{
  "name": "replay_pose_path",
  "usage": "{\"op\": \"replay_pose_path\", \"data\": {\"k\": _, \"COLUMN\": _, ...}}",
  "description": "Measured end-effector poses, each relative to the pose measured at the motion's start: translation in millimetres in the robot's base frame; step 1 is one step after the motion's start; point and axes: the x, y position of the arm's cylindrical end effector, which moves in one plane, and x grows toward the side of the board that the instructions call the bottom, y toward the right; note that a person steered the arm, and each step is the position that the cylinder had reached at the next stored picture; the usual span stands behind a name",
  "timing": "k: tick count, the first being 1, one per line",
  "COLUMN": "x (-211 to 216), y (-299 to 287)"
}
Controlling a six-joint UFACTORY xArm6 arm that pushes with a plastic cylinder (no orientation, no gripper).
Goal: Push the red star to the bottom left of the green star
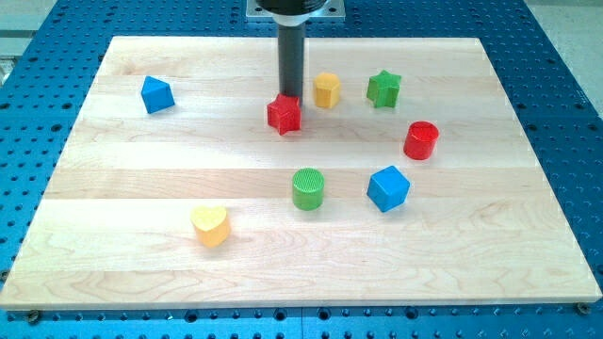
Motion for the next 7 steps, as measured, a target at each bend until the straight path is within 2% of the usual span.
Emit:
{"op": "replay_pose_path", "data": {"k": 1, "x": 12.4, "y": -81.5}}
{"op": "replay_pose_path", "data": {"k": 2, "x": 49.0, "y": -45.2}}
{"op": "replay_pose_path", "data": {"k": 3, "x": 61.1, "y": 24.4}}
{"op": "replay_pose_path", "data": {"k": 4, "x": 45.0, "y": 27.5}}
{"op": "replay_pose_path", "data": {"k": 5, "x": 35.1, "y": -57.5}}
{"op": "replay_pose_path", "data": {"k": 6, "x": 13.9, "y": -63.2}}
{"op": "replay_pose_path", "data": {"k": 7, "x": -13.2, "y": -16.8}}
